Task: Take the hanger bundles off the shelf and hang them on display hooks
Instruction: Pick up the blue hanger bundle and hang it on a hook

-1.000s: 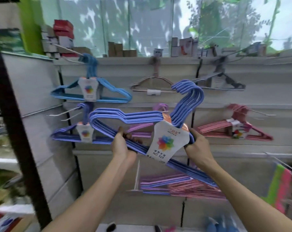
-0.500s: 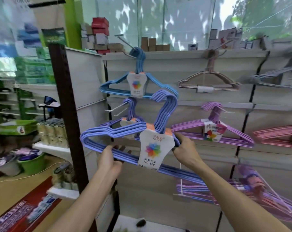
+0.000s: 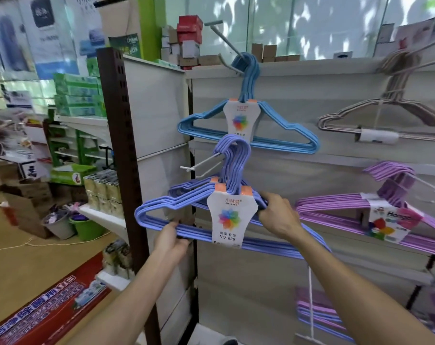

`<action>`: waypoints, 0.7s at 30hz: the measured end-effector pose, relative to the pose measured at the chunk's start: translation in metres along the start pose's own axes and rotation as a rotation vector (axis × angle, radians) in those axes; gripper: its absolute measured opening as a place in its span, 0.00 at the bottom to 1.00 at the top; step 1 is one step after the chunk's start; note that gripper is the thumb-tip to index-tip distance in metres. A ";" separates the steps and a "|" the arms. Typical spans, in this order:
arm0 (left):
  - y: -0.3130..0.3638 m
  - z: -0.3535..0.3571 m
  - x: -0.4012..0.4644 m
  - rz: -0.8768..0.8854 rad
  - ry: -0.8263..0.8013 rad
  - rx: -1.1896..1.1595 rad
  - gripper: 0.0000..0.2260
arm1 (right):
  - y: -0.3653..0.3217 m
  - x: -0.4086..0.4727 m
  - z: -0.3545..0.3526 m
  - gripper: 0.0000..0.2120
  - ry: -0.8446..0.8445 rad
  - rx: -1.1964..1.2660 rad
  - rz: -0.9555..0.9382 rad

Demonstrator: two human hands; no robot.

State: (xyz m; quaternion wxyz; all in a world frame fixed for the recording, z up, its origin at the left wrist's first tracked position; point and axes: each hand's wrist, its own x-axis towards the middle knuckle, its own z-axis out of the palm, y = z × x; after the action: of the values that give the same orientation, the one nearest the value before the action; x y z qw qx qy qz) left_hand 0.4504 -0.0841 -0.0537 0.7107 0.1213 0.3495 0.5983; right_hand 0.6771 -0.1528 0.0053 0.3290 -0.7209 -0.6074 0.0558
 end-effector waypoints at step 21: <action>0.022 0.010 0.165 -0.182 -0.049 0.135 0.09 | -0.006 0.098 0.081 0.16 -0.003 -0.175 0.077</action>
State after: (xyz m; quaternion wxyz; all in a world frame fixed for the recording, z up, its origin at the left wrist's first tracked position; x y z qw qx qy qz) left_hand 0.4468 0.0779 -0.0915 0.7609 0.1512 0.3808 0.5032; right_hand 0.6579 -0.0307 -0.0229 0.2616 -0.7696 -0.5823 0.0162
